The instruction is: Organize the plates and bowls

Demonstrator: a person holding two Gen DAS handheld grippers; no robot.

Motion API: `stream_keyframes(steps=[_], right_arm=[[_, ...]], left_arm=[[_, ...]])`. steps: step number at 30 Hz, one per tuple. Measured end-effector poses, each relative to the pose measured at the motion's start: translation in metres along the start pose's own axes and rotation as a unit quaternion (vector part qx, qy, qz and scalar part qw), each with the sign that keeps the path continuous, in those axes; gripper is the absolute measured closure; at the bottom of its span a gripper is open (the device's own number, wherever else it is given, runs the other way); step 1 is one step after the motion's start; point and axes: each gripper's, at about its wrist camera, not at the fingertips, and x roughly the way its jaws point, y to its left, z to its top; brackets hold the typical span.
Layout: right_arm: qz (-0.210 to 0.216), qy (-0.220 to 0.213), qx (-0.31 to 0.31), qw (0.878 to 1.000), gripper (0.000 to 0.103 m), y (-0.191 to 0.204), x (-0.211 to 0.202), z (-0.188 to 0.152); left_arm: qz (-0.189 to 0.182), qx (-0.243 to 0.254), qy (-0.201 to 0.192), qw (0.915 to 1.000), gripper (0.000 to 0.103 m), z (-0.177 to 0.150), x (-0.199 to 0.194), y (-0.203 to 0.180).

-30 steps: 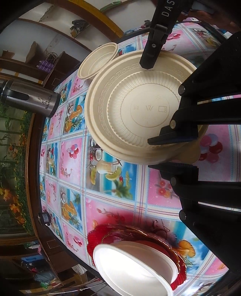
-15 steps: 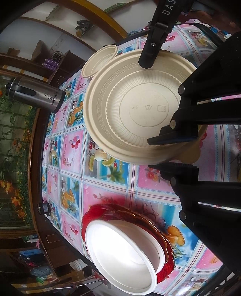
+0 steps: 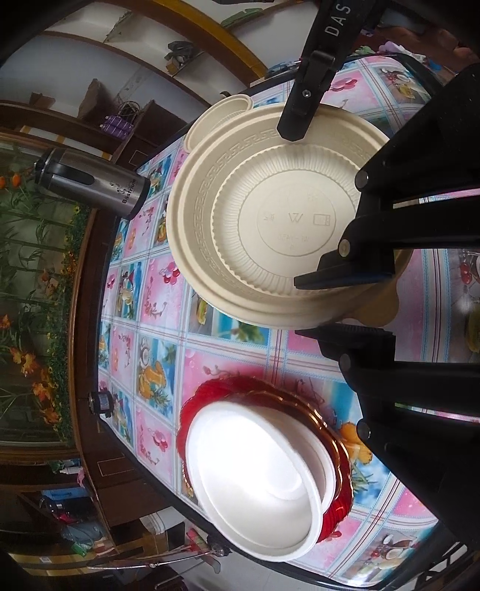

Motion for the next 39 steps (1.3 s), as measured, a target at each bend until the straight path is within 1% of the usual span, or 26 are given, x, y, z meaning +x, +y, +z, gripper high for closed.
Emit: stream_keyframes(steps=[6, 15, 25, 39], right_arm=[[0.008, -0.004, -0.013, 1.0, 0.094, 0.016, 0.001, 0.006], [0.026, -0.006, -0.04, 0.999, 0.094, 0.053, 0.012, 0.02], [0.043, 0.002, -0.073, 0.996, 0.094, 0.099, 0.03, 0.031], [0.062, 0.008, -0.106, 0.992, 0.094, 0.15, 0.047, 0.041]], left_arm=[[0.008, -0.008, -0.015, 0.9998, 0.088, 0.008, -0.012, 0.012], [0.036, -0.032, -0.033, 0.9983, 0.088, 0.021, -0.023, 0.045], [0.06, -0.06, -0.047, 0.9953, 0.088, 0.028, -0.031, 0.08], [0.087, -0.091, -0.065, 0.9899, 0.088, 0.034, -0.046, 0.121]])
